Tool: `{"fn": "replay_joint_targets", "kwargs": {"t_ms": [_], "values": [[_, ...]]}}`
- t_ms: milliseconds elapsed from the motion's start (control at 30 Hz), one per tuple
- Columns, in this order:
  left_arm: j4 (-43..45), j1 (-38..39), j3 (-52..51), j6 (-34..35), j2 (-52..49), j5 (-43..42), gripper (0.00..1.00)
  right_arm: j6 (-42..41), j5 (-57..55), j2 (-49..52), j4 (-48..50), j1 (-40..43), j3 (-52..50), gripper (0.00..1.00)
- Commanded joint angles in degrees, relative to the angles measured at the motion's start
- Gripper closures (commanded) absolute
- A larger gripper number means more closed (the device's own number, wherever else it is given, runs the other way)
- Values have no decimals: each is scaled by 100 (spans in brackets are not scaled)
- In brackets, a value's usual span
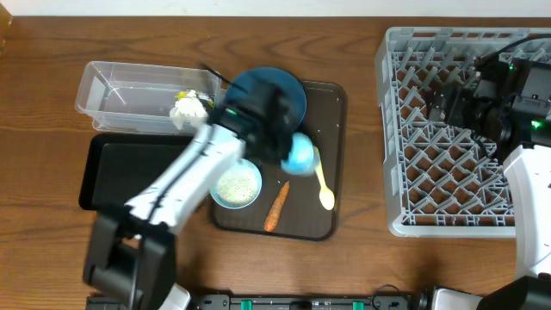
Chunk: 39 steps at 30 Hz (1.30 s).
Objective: Sort waste into correct bins and load items into the dishwasher rack
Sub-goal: 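Lift light-blue cup with left gripper toward the right gripper, then grasp light-blue cup with right gripper and release left gripper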
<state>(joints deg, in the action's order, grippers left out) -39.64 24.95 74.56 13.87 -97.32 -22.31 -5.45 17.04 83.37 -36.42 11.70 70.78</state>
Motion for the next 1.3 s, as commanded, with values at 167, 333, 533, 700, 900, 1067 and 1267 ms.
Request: {"fn": "replay_joint_targets", "kwargs": {"t_ms": [167, 333, 533, 700, 900, 1067, 1267], "values": [[2310, -1462, 258, 1569, 31, -3447, 93, 1045, 2074, 295, 323, -184, 72, 1], [3143, -1600, 258, 2138, -219, -4426, 93, 2500, 4750, 782, 660, -391, 72, 1], [3272, -1528, 258, 1969, -339, -5355, 93, 3469, 5987, 1279, 1191, -872, 72, 2], [3276, -1423, 258, 1930, -341, -5359, 93, 3469, 6170, 1451, 1711, -1355, 72, 1], [3272, -1357, 258, 1921, -341, -5359, 93, 3467, 6078, 1451, 2406, -1773, 72, 1], [3268, -1351, 258, 1923, -341, -5364, 93, 3158, 6035, 1451, 3099, -1860, 72, 2], [3268, -1351, 258, 1921, -341, -5359, 93, 2374, 6063, 1451, 4081, -1880, 72, 4]]}}
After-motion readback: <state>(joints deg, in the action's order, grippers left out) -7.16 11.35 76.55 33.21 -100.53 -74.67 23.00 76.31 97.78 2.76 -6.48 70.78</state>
